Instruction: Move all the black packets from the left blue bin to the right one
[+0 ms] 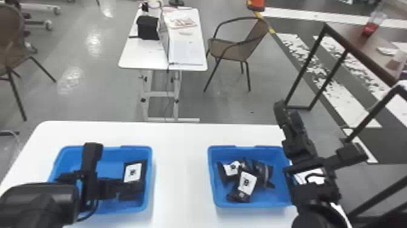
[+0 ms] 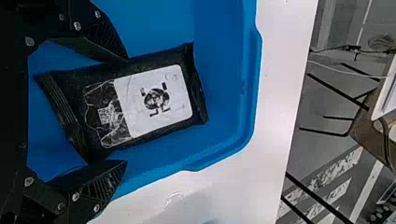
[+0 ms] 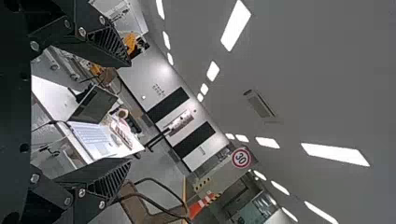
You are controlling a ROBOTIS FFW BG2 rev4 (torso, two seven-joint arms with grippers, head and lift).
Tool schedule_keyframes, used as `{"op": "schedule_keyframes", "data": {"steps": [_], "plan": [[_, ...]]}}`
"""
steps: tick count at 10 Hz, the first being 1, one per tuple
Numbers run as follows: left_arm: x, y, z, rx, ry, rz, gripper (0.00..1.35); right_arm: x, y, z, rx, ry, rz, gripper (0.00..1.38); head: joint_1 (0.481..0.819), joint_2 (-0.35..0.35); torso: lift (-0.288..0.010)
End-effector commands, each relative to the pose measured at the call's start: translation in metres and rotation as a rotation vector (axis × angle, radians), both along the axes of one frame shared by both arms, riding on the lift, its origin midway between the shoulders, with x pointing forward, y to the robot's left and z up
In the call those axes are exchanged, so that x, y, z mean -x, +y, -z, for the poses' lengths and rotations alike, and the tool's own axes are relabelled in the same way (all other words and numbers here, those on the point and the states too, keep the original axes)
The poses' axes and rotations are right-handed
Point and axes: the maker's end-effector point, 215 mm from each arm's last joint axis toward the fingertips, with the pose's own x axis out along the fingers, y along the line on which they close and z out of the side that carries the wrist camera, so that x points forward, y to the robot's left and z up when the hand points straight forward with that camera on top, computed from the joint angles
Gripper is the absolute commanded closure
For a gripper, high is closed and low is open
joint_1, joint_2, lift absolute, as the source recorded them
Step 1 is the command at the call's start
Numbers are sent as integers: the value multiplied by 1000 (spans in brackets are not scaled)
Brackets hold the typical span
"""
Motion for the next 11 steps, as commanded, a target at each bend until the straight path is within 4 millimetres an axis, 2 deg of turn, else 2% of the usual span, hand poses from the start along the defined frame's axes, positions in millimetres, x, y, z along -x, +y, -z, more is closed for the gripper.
{"op": "schedule_keyframes", "data": {"steps": [1, 2, 3, 4, 5, 6, 8, 9, 11], "plan": [[3, -3, 12, 11, 34, 10, 340, 1, 1, 1, -6, 1, -1, 325, 695, -161, 0], [6, -2, 19, 6, 51, 13, 380, 0, 1, 1, -12, 0, -2, 325, 695, -164, 0], [2, 1, 19, 6, 41, 1, 541, 0, 2, 2, -16, 1, -3, 325, 695, -164, 0], [-7, 5, 13, 6, -7, -1, 874, 2, 2, 4, -17, 4, -3, 325, 695, -162, 0], [-12, 9, 8, 1, -40, 10, 1049, 3, 1, 6, -23, 8, -2, 325, 695, -159, 0], [-15, 10, 4, 1, -66, 32, 1130, 3, 3, 8, -29, 11, -7, 325, 695, -154, 0], [-14, 5, -13, 51, -142, 67, 1130, 1, 13, 9, -32, 18, -27, 325, 695, -149, 0], [-6, 4, -25, 65, -173, 86, 1130, 0, 19, 11, -35, 20, -37, 326, 695, -148, 0], [14, -1, -61, 105, -245, 111, 1130, 0, 29, 13, -35, 25, -61, 325, 695, -141, 0]]}}
